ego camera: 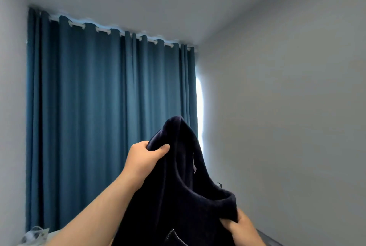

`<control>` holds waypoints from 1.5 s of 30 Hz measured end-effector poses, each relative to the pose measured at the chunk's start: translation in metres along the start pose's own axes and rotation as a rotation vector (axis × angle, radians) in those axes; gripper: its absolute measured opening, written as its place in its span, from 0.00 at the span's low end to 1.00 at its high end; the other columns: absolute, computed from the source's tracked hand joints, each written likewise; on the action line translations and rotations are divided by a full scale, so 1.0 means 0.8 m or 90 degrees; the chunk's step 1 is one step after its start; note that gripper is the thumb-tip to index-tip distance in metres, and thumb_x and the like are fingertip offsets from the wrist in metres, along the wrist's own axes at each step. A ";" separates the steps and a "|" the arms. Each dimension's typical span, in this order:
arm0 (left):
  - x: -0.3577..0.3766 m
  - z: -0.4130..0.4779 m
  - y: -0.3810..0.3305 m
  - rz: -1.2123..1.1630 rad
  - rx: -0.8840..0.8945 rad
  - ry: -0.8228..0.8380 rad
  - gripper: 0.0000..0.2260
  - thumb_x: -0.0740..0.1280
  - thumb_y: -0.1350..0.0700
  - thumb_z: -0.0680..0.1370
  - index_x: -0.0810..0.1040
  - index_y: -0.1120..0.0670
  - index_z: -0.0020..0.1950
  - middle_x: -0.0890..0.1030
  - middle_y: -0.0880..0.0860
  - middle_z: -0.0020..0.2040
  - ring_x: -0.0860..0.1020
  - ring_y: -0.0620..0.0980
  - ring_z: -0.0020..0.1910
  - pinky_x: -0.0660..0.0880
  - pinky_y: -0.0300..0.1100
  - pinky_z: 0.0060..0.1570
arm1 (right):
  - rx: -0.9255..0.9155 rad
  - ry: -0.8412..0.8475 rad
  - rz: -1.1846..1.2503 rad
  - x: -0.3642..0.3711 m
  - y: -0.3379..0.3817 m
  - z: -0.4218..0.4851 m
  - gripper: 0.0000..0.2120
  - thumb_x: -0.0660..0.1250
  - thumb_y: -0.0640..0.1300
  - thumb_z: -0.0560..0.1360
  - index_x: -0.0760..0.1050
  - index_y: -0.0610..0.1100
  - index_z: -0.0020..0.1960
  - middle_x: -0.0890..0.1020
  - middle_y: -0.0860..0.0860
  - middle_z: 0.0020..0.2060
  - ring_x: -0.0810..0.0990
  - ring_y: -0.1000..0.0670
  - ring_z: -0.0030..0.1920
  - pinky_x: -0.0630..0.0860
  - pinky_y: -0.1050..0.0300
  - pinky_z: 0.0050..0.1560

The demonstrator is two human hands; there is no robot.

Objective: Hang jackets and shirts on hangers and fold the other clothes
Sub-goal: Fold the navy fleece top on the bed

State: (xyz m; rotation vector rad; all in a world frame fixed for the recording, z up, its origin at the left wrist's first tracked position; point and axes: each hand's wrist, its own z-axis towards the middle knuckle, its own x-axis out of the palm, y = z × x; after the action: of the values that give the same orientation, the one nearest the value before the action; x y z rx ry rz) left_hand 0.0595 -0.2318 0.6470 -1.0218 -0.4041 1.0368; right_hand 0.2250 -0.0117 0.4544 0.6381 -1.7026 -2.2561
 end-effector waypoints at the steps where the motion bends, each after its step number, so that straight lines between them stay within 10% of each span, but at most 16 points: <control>1: -0.011 0.006 0.008 0.021 -0.003 0.002 0.17 0.75 0.49 0.70 0.73 0.61 0.35 0.76 0.54 0.29 0.75 0.52 0.29 0.73 0.46 0.31 | -0.006 0.026 0.053 -0.007 0.054 -0.027 0.22 0.73 0.44 0.63 0.79 0.51 0.58 0.86 0.47 0.48 0.82 0.48 0.51 0.75 0.48 0.61; 5: -0.058 0.027 0.057 0.121 -0.006 -0.020 0.09 0.70 0.62 0.74 0.70 0.58 0.39 0.75 0.52 0.34 0.71 0.50 0.32 0.68 0.44 0.34 | -0.074 0.032 0.017 -0.079 0.141 -0.055 0.14 0.64 0.29 0.71 0.79 0.43 0.51 0.85 0.45 0.40 0.84 0.46 0.44 0.79 0.50 0.46; 11: -0.087 0.022 0.109 0.164 -0.014 0.138 0.04 0.72 0.63 0.73 0.84 0.55 0.41 0.85 0.52 0.37 0.82 0.46 0.36 0.76 0.41 0.40 | -0.129 0.016 -0.169 -0.150 0.191 -0.047 0.05 0.68 0.33 0.71 0.77 0.41 0.43 0.81 0.49 0.32 0.79 0.55 0.32 0.73 0.61 0.33; 16: -0.046 0.012 0.125 0.113 -0.016 0.177 0.11 0.66 0.67 0.76 0.83 0.55 0.38 0.80 0.54 0.32 0.75 0.47 0.33 0.69 0.43 0.39 | -0.057 0.044 -0.179 -0.191 0.200 -0.057 0.18 0.63 0.43 0.59 0.75 0.36 0.47 0.76 0.47 0.33 0.74 0.50 0.35 0.68 0.56 0.36; 21: 0.026 -0.008 0.134 0.104 -0.012 0.191 0.10 0.63 0.64 0.79 0.80 0.56 0.40 0.78 0.51 0.32 0.73 0.47 0.32 0.69 0.43 0.37 | -0.078 -0.049 -0.269 -0.239 0.149 -0.045 0.05 0.65 0.39 0.76 0.77 0.38 0.47 0.81 0.40 0.39 0.77 0.49 0.37 0.72 0.54 0.40; 32: 0.195 -0.039 0.111 0.201 0.126 0.125 0.09 0.66 0.62 0.77 0.80 0.51 0.40 0.82 0.42 0.37 0.77 0.42 0.37 0.71 0.36 0.38 | -0.045 -0.041 -0.350 -0.381 0.047 -0.001 0.08 0.67 0.46 0.76 0.77 0.45 0.39 0.78 0.55 0.31 0.76 0.55 0.32 0.71 0.59 0.36; 40: 0.365 -0.059 0.128 0.192 0.066 0.106 0.05 0.68 0.48 0.75 0.81 0.45 0.48 0.84 0.44 0.36 0.83 0.49 0.40 0.80 0.56 0.44 | -0.006 -0.019 -0.335 -0.511 -0.053 0.049 0.07 0.67 0.46 0.76 0.77 0.43 0.42 0.79 0.53 0.34 0.76 0.55 0.35 0.72 0.58 0.38; 45: 0.469 -0.091 0.135 0.169 -0.010 0.152 0.06 0.72 0.56 0.75 0.84 0.47 0.38 0.82 0.35 0.35 0.79 0.42 0.39 0.74 0.29 0.37 | 0.063 0.013 -0.335 -0.578 -0.122 0.062 0.07 0.67 0.45 0.75 0.77 0.41 0.42 0.78 0.52 0.34 0.75 0.53 0.35 0.72 0.57 0.39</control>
State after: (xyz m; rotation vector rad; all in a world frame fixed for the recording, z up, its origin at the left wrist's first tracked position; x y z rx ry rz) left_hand 0.2388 0.0663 0.4550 -1.2213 -0.0826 1.1315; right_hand 0.6123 0.2633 0.4630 1.2529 -1.8056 -2.4864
